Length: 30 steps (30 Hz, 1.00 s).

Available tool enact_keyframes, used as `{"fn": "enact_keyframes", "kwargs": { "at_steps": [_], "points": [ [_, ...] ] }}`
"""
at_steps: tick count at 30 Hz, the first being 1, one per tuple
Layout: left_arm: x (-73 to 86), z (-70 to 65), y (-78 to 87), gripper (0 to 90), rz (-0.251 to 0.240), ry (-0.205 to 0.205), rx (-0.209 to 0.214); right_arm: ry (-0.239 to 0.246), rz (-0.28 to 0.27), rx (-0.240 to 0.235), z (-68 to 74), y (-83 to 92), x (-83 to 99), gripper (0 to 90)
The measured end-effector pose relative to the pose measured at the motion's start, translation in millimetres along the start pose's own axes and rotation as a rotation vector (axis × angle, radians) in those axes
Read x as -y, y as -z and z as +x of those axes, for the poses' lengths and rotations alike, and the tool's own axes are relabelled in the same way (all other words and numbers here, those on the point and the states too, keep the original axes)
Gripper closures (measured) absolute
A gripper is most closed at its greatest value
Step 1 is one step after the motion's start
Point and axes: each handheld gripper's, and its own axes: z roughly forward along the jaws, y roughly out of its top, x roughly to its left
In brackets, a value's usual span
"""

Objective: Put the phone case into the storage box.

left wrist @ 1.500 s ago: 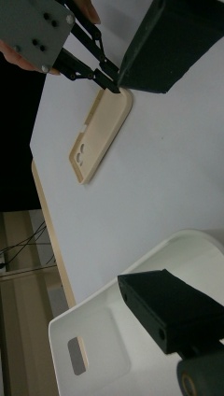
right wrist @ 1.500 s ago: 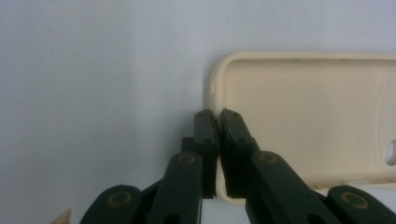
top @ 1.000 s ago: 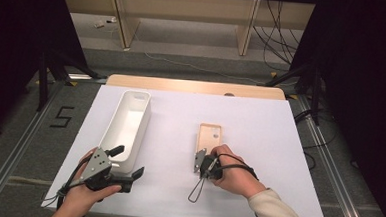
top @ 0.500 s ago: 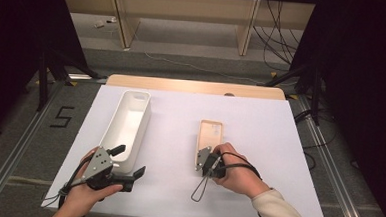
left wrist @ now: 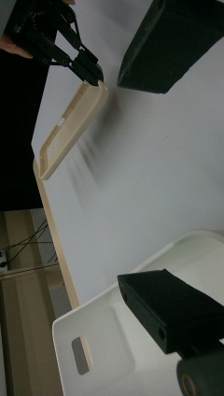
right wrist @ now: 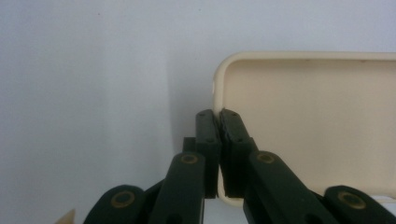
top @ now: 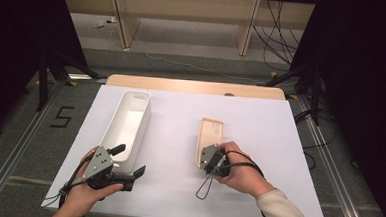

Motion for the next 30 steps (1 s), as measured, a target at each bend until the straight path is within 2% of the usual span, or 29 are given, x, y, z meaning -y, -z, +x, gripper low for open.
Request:
{"fn": "enact_keyframes", "kwargs": {
  "at_steps": [4, 5, 9, 16, 20, 22, 24, 26, 27, 30],
  "points": [
    [1.0, 0.4, 1.5, 5.9, -0.001, 0.005, 0.004, 0.0, -0.023, -0.005, -0.9, 2.7, 0.6, 88.1],
    [1.1, 0.9, 1.5, 5.9, -0.011, 0.007, 0.007, 0.009, -0.028, 0.015, -1.6, 3.2, 0.7, 88.1],
    [1.5, 0.8, 2.8, 5.9, -0.004, 0.001, 0.006, 0.002, -0.059, 0.011, -2.0, 6.1, 1.0, 88.1],
    [1.4, 0.4, 4.5, 5.9, -0.003, -0.006, 0.003, -0.032, -0.108, 0.013, 0.5, 11.4, 4.9, 88.1],
    [1.3, -0.3, 4.2, 5.9, -0.003, -0.008, 0.001, -0.045, -0.162, 0.01, -0.9, 14.1, 6.6, 88.0],
    [1.2, -0.2, 4.0, 6.0, -0.003, -0.009, 0.003, -0.048, -0.17, 0.008, -0.8, 14.9, 6.7, 88.0],
    [1.4, -0.2, 3.6, 6.0, -0.005, -0.008, 0.004, -0.049, -0.206, 0.023, -1.2, 15.1, 6.6, 88.0],
    [1.3, -0.2, 3.7, 6.0, -0.005, -0.009, 0.004, -0.055, -0.218, 0.011, -1.1, 16.3, 6.7, 88.1],
    [1.3, 0.0, 3.7, 6.0, -0.006, -0.008, 0.005, -0.066, -0.254, 0.006, -1.2, 17.2, 6.7, 88.1],
    [1.3, 0.1, 3.9, 6.0, -0.006, -0.01, 0.004, -0.086, -0.288, -0.002, -1.1, 18.4, 7.2, 88.1]
  ]
}}
